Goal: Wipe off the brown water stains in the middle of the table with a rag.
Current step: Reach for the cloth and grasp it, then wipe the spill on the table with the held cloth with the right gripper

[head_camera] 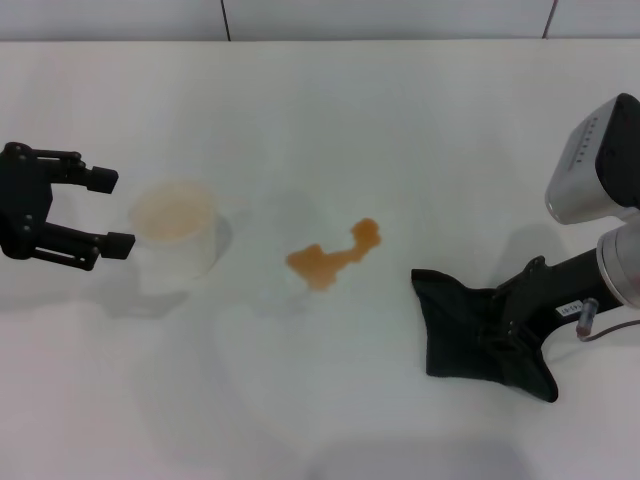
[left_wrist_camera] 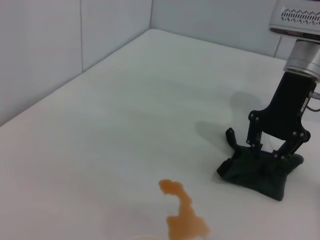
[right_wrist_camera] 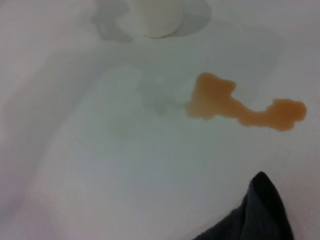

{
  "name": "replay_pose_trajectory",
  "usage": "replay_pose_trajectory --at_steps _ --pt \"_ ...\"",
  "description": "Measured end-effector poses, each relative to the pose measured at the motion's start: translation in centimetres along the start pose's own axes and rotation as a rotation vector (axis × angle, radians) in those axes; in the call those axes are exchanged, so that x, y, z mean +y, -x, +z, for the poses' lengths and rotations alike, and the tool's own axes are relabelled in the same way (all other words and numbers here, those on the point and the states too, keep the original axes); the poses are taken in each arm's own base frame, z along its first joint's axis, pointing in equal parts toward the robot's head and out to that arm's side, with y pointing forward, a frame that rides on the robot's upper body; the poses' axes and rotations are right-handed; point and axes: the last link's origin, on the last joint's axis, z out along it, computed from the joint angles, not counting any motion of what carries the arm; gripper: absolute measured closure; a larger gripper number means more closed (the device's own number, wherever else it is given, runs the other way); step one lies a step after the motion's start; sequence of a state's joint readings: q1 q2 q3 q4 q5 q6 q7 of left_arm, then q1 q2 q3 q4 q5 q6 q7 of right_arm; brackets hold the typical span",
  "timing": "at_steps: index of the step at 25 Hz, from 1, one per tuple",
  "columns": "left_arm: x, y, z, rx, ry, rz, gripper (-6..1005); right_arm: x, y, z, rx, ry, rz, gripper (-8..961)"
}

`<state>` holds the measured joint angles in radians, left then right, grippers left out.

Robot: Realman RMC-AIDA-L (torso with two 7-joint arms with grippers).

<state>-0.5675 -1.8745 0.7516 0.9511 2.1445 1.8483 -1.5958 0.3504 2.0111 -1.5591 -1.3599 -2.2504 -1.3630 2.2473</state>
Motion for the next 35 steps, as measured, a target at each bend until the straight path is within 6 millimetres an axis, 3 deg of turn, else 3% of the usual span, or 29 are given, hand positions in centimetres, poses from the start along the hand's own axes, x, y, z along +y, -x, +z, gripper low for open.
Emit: replay_pose_trajectory --at_steps 8,13,20,28,35 --pt "0.0 0.0 0.1 0.002 0.001 -0.002 109 0.1 0.0 -0.1 -0.001 -0.001 -0.004 695" --pt "0.0 0.0 0.0 0.002 0.001 -0.002 110 0.0 -0.1 0.0 0.001 0.000 0.001 824" --pt "0.1 0.0 0.1 0.004 0.003 -0.002 110 0.3 0.1 0.1 -0.003 0.007 -0.008 885" --pt "0.1 -0.1 0.1 0.007 0.002 0.000 111 0.8 2.0 0.1 -0.057 0.035 -0.034 890" --pt "0.0 -0.1 0.2 0.009 -0.005 0.003 113 1.6 4.6 2.1 -0.054 0.078 -0.093 890"
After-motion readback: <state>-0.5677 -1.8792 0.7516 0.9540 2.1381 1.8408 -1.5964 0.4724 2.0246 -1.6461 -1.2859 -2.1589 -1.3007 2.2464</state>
